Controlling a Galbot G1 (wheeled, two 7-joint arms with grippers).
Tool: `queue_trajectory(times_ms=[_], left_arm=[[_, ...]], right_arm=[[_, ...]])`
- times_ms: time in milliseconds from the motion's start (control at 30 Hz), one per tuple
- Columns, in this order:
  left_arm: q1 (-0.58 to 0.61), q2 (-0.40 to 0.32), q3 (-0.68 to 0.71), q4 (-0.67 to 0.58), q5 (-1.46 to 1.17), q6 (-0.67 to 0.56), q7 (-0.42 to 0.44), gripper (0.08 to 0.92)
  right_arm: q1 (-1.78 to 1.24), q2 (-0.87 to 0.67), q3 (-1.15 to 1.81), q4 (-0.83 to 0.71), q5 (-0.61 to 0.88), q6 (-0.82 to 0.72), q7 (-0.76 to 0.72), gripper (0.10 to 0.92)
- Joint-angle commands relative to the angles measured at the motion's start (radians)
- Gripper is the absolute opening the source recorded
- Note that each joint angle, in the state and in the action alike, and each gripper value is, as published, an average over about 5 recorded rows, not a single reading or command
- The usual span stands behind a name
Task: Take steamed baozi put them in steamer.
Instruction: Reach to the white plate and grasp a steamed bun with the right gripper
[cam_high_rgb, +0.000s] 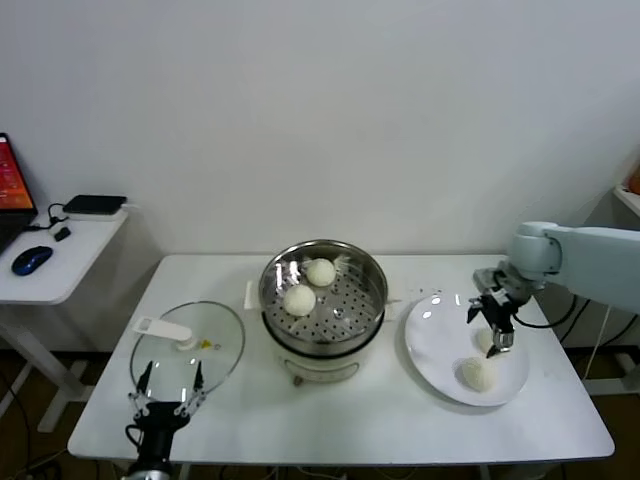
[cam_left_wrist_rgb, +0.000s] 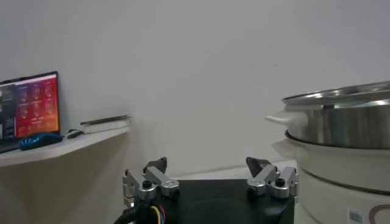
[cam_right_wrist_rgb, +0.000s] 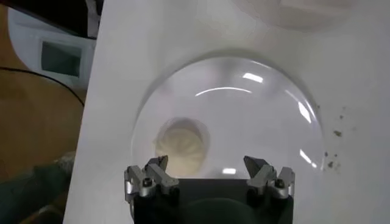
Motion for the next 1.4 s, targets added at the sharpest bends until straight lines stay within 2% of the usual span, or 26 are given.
queue_trajectory(times_ms=[33,1200,1300,1400], left_arm=[[-0.001,-0.002,-0.003,0.004,0.004,0.002,0.001,0.823],[-0.008,-0.001,-0.002,0.021,0.02,-0.003,-0.001,0.823],[-0.007,0.001,-0.003,0.019,0.019,-0.004,-0.001,0.823],[-0.006,0.002,-0.003,0.018,0.018,-0.005,-0.002,0.823]], right_arm=[[-0.166,-0.035,0.106,-0.03,-0.067,-0.021,0.026,0.823],[-0.219,-0.033,0.135,-0.05,-0.113,-0.021,0.019,0.82],[-0.218,-0.032,0.136,-0.049,-0.113,-0.02,0.022,0.775],[-0.218,-0.03,0.136,-0.047,-0.114,-0.021,0.023,0.69]])
